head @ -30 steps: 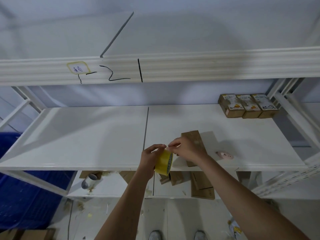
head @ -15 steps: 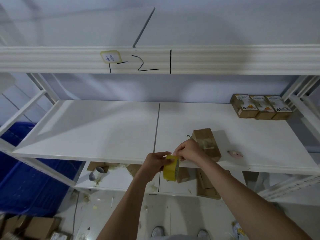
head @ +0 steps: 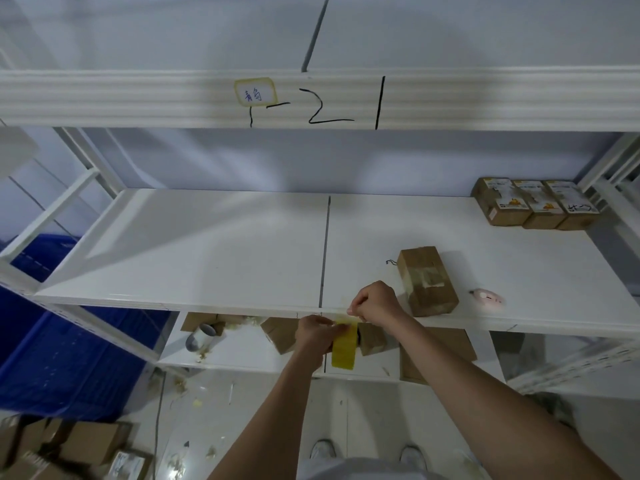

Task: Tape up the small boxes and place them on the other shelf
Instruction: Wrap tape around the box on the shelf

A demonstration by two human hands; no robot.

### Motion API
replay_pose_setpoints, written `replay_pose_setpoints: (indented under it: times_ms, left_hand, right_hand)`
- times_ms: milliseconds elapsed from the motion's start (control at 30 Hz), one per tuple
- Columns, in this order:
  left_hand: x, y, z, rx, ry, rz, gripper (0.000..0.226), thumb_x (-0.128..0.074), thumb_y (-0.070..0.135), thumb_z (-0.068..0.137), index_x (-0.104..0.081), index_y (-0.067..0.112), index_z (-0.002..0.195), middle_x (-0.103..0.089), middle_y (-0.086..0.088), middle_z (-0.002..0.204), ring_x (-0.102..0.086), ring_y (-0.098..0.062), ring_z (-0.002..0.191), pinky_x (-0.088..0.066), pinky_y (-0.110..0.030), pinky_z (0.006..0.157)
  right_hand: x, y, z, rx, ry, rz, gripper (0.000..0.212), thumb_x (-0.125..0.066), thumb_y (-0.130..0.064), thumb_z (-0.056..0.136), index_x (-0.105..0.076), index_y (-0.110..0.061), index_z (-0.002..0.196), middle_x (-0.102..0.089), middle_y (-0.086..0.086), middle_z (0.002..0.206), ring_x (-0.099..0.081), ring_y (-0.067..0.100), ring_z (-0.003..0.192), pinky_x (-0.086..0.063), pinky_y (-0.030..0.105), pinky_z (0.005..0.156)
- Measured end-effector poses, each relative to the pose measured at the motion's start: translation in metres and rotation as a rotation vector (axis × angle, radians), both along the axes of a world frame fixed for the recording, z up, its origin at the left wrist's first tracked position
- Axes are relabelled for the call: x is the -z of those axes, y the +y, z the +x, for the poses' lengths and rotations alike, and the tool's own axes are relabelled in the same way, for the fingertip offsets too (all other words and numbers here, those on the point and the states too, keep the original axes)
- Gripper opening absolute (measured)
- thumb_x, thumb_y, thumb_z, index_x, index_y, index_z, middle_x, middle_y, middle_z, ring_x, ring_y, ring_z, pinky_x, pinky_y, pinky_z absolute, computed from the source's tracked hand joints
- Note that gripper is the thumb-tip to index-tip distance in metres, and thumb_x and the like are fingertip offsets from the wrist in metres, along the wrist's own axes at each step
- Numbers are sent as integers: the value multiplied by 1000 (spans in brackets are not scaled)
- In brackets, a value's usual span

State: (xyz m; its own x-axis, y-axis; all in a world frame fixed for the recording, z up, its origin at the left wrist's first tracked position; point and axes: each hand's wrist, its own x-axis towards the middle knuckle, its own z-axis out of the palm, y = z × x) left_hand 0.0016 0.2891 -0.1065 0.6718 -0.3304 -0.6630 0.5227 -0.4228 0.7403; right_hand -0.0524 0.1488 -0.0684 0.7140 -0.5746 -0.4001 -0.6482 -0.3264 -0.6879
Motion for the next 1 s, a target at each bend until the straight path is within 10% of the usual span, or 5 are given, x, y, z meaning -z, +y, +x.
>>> replay_pose_setpoints:
  times_ms: [1000]
  left_hand:
    - [16, -24, 16, -135, 219, 60, 38, -87, 16, 76, -59, 5, 98, -67, -13, 93, -68, -24, 81, -60, -36, 78]
  right_hand:
    - [37, -5, 28, -18, 13, -275, 7, -77, -8, 85, -80, -3, 82, -77, 10, 88, -74, 22, 85, -58, 24, 76]
